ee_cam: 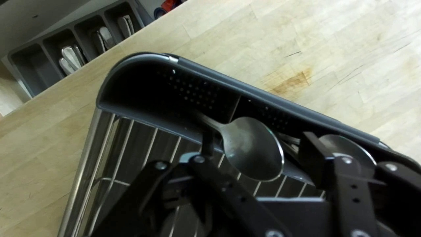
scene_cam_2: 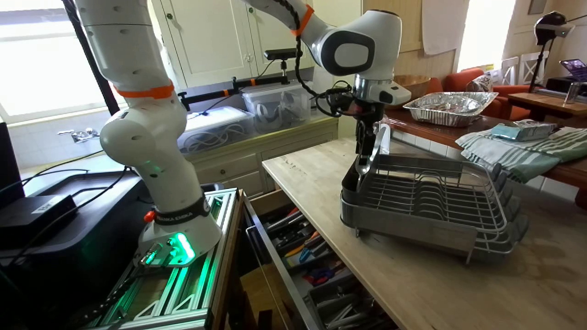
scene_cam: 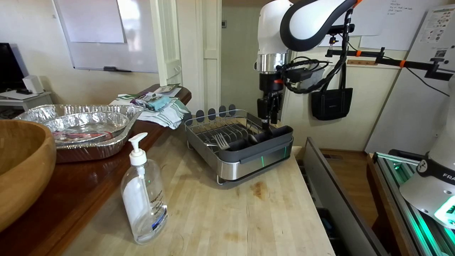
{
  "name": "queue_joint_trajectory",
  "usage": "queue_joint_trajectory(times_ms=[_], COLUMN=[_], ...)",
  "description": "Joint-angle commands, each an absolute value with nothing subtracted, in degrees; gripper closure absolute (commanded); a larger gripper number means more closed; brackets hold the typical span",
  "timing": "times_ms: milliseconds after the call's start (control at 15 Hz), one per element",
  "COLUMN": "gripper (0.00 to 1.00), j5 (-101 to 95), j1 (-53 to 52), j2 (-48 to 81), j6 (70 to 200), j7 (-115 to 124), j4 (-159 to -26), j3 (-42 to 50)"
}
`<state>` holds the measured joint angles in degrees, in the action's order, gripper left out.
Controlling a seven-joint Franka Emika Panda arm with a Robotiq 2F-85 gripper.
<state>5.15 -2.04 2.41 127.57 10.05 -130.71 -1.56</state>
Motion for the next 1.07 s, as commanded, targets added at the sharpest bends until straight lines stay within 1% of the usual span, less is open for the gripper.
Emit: queue_joint_trajectory(times_ms=[0,133,200,333,467,533,1000], gripper=[0.64,0.77,0.86,1.00,1.00,0.98,0.99], j5=[4.5,4.7,4.9,4.5,4.5,4.4,2.6], j1=[-1.9,-2.0,-2.0,-2.0,-2.0,-2.0,-2.4], j2=[4.2,4.3,4.0,3.5,3.0,2.2,-3.5], j6=[126.7,126.6,126.4,126.0,125.8,125.4,122.9], j7=[11.0,11.0,10.7,10.9,10.9,10.9,12.0], j4=[-129.0,-128.9,-128.9,-128.8,-128.7,-128.7,-130.1], j3=[-1.4,-1.4,-1.4,-1.4,-1.4,-1.4,-2.1])
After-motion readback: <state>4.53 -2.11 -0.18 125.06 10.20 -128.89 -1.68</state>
